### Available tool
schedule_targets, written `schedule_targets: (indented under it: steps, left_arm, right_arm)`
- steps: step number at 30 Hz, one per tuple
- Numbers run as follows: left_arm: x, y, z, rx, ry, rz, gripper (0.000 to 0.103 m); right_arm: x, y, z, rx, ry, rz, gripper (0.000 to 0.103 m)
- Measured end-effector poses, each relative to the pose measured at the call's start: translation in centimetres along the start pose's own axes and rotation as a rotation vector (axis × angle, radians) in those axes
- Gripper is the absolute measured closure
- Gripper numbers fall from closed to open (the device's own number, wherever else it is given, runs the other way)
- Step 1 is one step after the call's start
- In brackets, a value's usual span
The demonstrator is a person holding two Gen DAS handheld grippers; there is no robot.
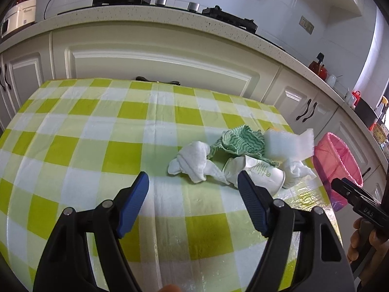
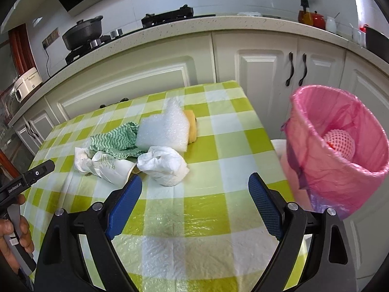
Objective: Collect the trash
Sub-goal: 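Move both grippers back over the table toward the remaining trash, then grasp a white tissue with the left gripper while the right gripper grasps another tissue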
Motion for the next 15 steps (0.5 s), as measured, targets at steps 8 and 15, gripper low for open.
schedule_targets:
  steps: [8,15]
  left_arm:
    - [-0.5,-3.7,-0.7,0.027,-0.017,0.054,0.037]
    - [-1.1,-6.4,-0.2,0.019,-0.004,0.094,0.045]
  right_arm:
    - [-0.3,-3.8,1.6,-0.010,0.027,0.049,0.019]
    - [-0.6,-6.2,2.8,-0.024,0.034,0.082,0.019]
Point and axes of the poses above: each gripper's, at about its wrist camera, not at the fingertips, and y roughly against the way its jaws point, z to its left, x to its underside, the point moved 4 cm from there along -y, roughly the way its jaws point, and after that the axes turned 8 degrees about -y, right-handed, at the moved point
